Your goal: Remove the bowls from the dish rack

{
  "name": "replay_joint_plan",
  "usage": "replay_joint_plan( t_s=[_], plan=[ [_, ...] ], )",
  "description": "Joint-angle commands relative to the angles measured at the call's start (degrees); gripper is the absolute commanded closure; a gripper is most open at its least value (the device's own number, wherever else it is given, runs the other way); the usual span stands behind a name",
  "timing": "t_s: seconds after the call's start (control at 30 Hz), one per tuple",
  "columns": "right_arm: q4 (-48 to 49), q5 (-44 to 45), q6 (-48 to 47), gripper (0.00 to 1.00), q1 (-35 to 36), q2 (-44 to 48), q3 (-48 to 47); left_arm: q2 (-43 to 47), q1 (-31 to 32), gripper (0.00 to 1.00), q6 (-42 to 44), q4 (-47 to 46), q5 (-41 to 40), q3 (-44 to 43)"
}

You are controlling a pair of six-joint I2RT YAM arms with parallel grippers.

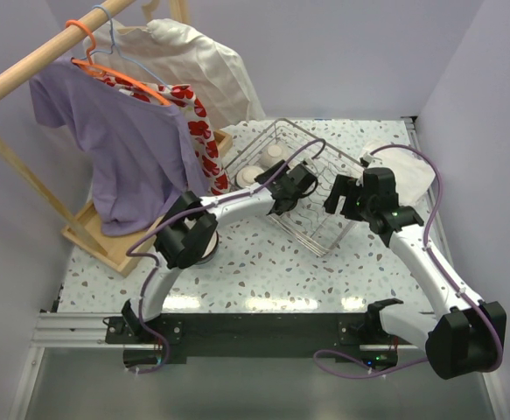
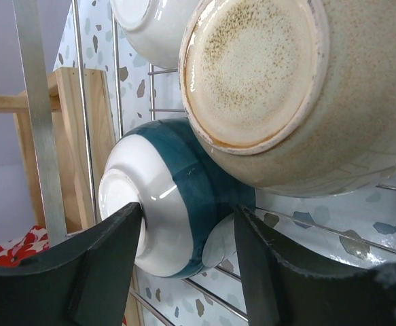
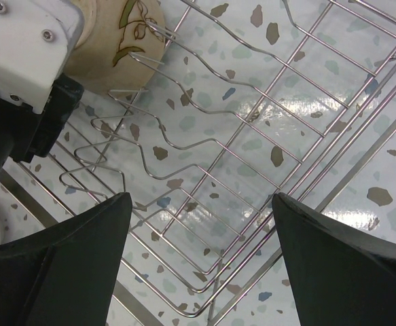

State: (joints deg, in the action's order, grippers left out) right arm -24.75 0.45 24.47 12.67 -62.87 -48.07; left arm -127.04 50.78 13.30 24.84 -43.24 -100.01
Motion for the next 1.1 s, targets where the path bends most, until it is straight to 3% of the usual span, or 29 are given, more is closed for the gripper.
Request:
replay_joint_plan(
  t_s=[0.0, 0.03, 0.13, 0.17, 1.07],
  plan=[
    [2.7, -0.4, 0.5, 0.12, -0.1, 1.5, 0.2, 3.9, 0.4, 0.39, 0.4, 1.2, -1.1, 1.4],
    [2.6, -0.4, 0.5, 0.12, -0.2, 1.6, 0.2, 4.3, 0.4, 0.39, 0.4, 1.1, -1.0, 1.5],
    [2.6, -0.4, 0.4, 0.12, -0.2, 1.7, 0.2, 3.1, 0.4, 0.22, 0.3, 1.2, 0.2, 1.5],
    [2.5, -0.4, 0.5, 0.12, -0.2, 1.7, 0.2, 2.7, 0.4, 0.21, 0.1, 1.4, 0.7, 1.3],
    [4.4, -3.5, -0.1, 0.12, -0.2, 0.9, 1.4, -6.5, 0.5, 0.16, 0.2, -7.8, -7.1, 4.4]
  ],
)
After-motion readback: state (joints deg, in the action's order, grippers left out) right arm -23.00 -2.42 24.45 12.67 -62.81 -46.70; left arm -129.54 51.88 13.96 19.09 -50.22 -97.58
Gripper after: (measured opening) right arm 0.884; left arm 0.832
